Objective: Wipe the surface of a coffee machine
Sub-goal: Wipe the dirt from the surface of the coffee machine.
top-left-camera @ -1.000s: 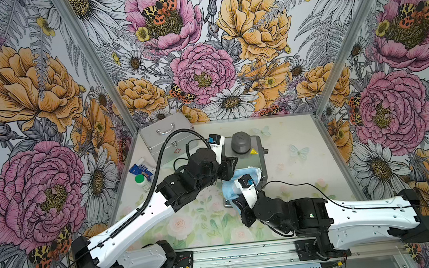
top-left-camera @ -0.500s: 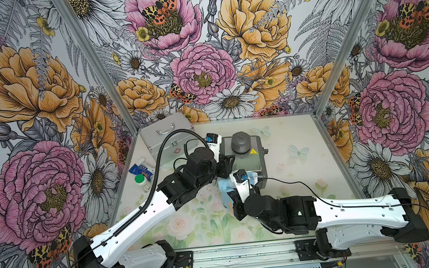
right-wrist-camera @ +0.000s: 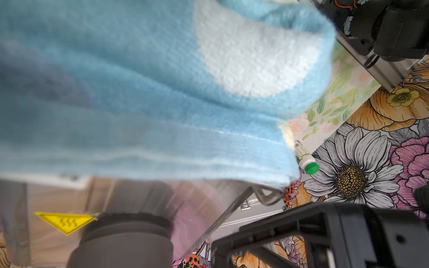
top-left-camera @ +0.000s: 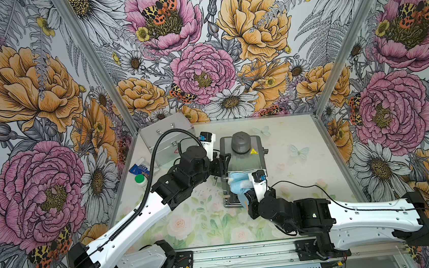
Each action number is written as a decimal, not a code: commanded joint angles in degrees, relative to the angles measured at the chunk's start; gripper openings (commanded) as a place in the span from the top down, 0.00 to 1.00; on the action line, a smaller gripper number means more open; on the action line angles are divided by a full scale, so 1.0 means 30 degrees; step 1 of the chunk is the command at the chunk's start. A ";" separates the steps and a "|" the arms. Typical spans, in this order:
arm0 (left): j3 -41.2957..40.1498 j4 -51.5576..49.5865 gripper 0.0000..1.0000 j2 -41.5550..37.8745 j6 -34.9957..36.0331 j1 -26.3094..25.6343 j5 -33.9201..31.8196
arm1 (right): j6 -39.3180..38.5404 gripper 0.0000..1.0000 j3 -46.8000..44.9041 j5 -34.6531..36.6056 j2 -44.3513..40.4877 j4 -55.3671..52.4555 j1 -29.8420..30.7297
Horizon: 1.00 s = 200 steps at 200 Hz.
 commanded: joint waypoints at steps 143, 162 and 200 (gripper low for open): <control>-0.1426 -0.0588 0.44 0.1882 -0.1456 0.0547 0.1143 | -0.1904 1.00 0.3551 0.0528 0.3989 0.0418 0.1212; -0.1715 -0.0589 0.44 0.1815 -0.1879 0.0518 0.1487 | -0.2456 1.00 0.4260 0.0585 0.4937 0.0572 0.1097; -0.2444 -0.0575 0.45 0.1564 -0.2343 0.0460 0.1121 | -0.2041 1.00 0.3998 0.1161 0.4982 0.0606 0.0961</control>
